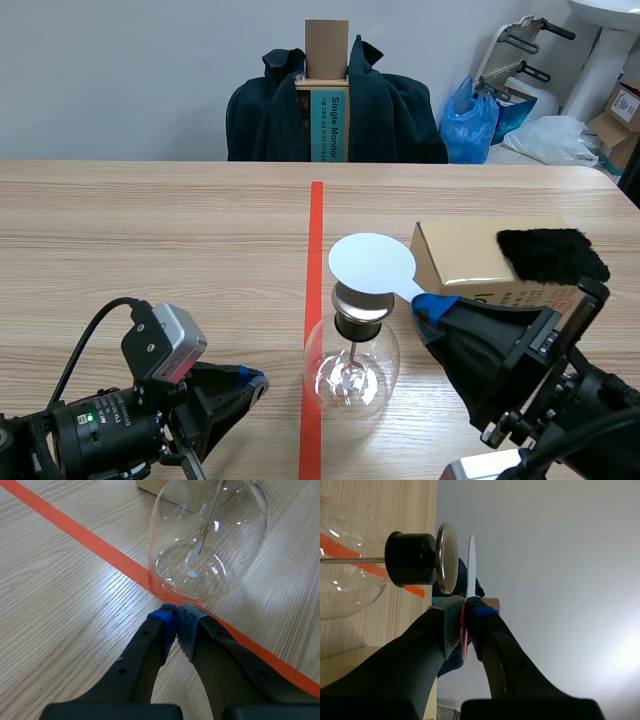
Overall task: Do the electroscope experiment.
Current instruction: 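Hold the plate still at the electroscope, then move the plate toward and away from the electroscope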
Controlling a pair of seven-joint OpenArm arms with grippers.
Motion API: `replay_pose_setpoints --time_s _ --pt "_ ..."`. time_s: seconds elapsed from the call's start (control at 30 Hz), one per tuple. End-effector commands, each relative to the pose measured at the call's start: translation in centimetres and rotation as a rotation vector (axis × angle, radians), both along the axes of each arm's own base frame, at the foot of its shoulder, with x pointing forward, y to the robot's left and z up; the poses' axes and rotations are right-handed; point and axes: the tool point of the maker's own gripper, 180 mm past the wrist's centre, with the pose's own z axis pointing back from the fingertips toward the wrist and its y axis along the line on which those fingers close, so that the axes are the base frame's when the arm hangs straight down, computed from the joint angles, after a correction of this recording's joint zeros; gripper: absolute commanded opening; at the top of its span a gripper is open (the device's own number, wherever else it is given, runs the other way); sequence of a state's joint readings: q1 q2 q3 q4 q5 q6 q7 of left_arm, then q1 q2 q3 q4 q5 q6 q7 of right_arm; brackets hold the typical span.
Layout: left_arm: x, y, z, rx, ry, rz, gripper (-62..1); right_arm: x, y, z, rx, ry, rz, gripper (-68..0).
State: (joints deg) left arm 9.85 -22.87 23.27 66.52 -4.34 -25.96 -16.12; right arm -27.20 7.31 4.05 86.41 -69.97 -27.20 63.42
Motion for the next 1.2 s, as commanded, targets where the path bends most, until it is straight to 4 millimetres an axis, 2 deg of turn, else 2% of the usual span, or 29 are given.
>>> replay_pose_setpoints --time_s 0.0,0.43,0.93,1.17 --pt "0.2 -0.5 1.1 -0.036 -0.023 0.001 -59.2 0.4 -0.2 0.8 -0.015 -0.038 0.011 -66.7" --pt "0.2 -0.5 1.1 -0.036 -0.023 0.001 -59.2 0.6 -0.4 0.8 -0.019 -0.039 -0.006 -66.7" --pt "0.2 -0.5 1.1 -0.036 -0.023 0.001 -59.2 4.8 -5.4 0.9 -0.025 -0.043 -0.372 -66.7" --pt "0.2 -0.5 1.1 -0.036 -0.023 0.001 -59.2 4.9 -5.6 0.9 -0.026 -0.043 -0.385 -66.7"
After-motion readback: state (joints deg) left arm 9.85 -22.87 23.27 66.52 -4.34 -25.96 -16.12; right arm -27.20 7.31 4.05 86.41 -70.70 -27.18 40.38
